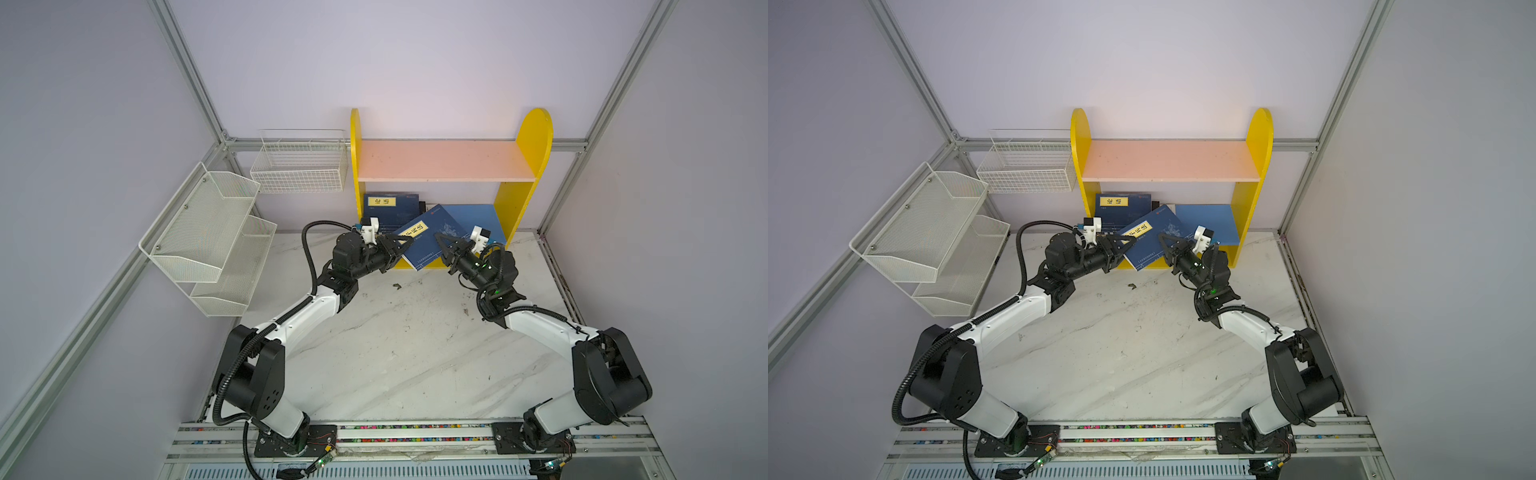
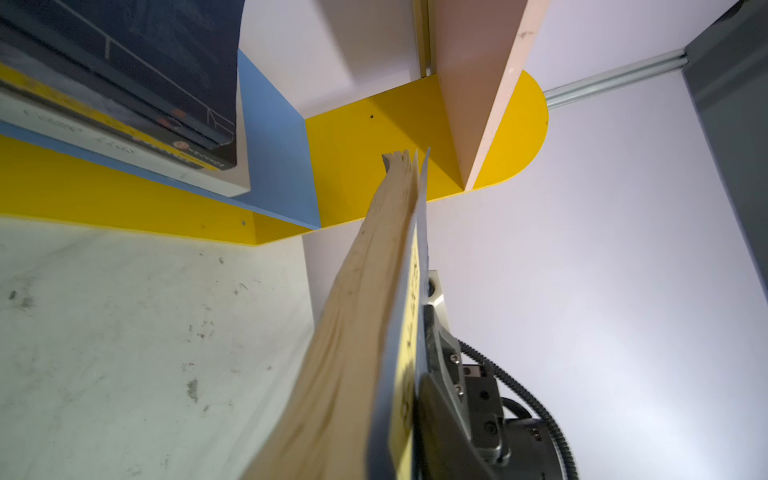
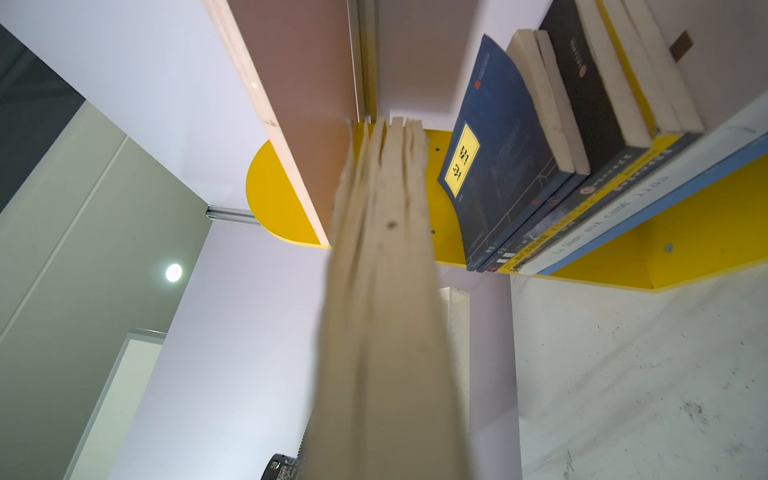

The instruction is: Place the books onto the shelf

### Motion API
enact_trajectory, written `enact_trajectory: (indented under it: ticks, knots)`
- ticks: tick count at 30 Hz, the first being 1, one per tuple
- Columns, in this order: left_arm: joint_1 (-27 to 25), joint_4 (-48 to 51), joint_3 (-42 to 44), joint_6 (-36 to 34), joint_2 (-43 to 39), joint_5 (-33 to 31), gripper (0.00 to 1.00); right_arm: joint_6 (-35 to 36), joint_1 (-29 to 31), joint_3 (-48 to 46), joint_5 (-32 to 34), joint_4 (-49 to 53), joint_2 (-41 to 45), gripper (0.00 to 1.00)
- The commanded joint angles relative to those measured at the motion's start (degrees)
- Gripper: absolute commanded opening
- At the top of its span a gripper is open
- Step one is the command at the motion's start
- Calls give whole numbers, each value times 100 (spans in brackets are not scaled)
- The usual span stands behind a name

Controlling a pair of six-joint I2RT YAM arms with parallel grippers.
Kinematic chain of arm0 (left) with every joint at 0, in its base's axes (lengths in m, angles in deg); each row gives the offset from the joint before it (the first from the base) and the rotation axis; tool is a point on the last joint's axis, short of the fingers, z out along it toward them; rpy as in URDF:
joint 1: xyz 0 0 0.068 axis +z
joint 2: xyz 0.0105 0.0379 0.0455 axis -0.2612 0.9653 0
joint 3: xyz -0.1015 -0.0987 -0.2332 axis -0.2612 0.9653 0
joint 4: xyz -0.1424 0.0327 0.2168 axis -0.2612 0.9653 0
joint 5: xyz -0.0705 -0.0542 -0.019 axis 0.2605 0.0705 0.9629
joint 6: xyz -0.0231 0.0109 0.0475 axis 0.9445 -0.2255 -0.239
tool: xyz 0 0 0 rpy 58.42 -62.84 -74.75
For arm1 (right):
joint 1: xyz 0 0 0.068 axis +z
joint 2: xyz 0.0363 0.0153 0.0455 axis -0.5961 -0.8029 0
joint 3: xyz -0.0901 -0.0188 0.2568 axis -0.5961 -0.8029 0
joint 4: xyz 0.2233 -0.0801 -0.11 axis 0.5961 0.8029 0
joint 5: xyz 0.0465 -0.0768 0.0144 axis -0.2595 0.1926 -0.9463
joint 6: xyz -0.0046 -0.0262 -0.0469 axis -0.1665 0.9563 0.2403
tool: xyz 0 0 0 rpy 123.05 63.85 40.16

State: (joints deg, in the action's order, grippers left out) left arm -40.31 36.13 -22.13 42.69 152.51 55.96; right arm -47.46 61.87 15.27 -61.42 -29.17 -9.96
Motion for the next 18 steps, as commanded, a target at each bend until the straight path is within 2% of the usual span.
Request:
enact_trajectory:
  ticks: [1,4,5,7,9,13,18]
  knots:
    - [-19,-571,-552,193,56,34,19,-388,99,19,138,-725,-35,0]
    - [-3,-554,-686,192,122,145,7,-406,149,22,105,-862,-150,2]
    - [23,-549,-733,185,128,194,5,-389,144,22,57,-892,-167,9]
    - [156,-509,-884,191,162,418,3,-236,146,9,-58,-821,-172,31]
    - [355,-411,-1072,259,216,827,1,-40,107,-29,-164,-566,-87,48]
    - [792,32,-1411,141,239,1549,0,388,-158,-289,-451,-190,196,62]
    - [1081,1732,-2180,-850,291,2180,0,922,-694,-453,-1265,154,525,75]
